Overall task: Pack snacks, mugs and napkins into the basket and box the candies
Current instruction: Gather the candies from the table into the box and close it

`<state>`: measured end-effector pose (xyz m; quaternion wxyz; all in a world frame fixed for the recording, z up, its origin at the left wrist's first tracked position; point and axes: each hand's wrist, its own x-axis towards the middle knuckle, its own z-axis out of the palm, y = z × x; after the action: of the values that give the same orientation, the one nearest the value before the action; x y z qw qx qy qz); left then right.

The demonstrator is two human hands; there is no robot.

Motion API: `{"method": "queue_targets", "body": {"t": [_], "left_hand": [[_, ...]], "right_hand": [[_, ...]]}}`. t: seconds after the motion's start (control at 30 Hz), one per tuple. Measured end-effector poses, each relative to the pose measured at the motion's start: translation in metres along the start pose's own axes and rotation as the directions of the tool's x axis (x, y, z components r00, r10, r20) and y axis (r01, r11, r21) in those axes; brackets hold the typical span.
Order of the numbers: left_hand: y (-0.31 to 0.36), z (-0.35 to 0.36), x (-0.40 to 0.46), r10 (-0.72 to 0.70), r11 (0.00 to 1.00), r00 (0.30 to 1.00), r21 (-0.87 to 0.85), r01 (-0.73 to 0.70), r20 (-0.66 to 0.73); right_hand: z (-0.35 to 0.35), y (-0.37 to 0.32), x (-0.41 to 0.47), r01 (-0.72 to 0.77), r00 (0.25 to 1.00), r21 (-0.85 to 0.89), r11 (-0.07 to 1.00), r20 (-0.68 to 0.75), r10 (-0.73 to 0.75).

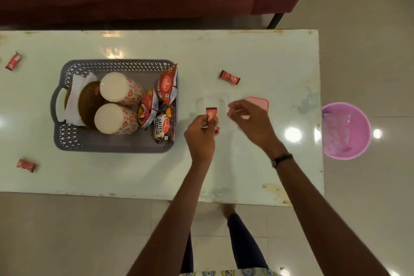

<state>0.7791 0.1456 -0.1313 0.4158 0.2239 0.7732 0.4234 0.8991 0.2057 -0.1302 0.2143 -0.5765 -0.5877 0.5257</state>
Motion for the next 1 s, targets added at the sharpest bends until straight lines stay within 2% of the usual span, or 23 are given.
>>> {"method": "queue_targets", "body": {"t": [0.1,0.2,0.37,0.47,0.53,0.57,0.7,0.87,0.93,1.0], "left_hand": [[0.002,-0.004,0.018,0.008,0.99,0.998,0.143,-0.016,0.056],[0.001,-0.006,0.023,-0.066,0.992,0.994,0.116,0.055,0.087],[-0.007,-0.01,0.019,-0.056,0.998,0.99,0.044,0.051,0.127],[-0.007,-0.012,0.017,-0.071,0.997,0.99,-0.01,0.073,0.125],[-0.004,-0.012,0.016,-0.096,0.993,0.989,-0.056,0.103,0.114],[-0.001,-0.013,0.015,-0.102,0.991,0.989,-0.072,0.111,0.111],[0.009,-0.019,0.012,-0.083,0.991,0.99,-0.095,0.093,0.113],[0.018,-0.049,0.007,-0.026,0.991,0.994,-0.125,0.039,0.108],[0.022,-0.072,0.007,-0.004,0.986,0.996,-0.166,0.018,0.084],[0.024,-0.103,0.012,0.019,0.978,0.999,-0.208,-0.013,0.028]], "right_hand": [[-0.005,0.008,0.056,0.002,0.994,-0.177,0.984,-0.107,-0.021],[0.002,0.022,0.108,0.017,0.998,-0.413,0.911,-0.05,-0.041],[0.014,0.03,0.14,0.064,0.996,-0.58,0.812,-0.015,-0.089],[0.008,0.024,0.129,-0.001,0.992,-0.51,0.86,-0.108,-0.063],[0.005,0.016,0.103,0.016,0.967,-0.389,0.921,-0.229,-0.114],[0.006,0.01,0.085,0.045,0.964,-0.354,0.934,-0.231,-0.134],[0.023,-0.001,0.029,0.055,0.996,-0.339,0.939,-0.046,-0.075],[0.032,-0.034,0.022,0.088,0.982,-0.222,0.971,-0.147,-0.122],[0.046,-0.06,0.019,0.145,0.98,-0.162,0.976,-0.109,-0.164],[0.071,-0.09,0.016,0.248,0.968,-0.131,0.96,-0.003,-0.25]]}}
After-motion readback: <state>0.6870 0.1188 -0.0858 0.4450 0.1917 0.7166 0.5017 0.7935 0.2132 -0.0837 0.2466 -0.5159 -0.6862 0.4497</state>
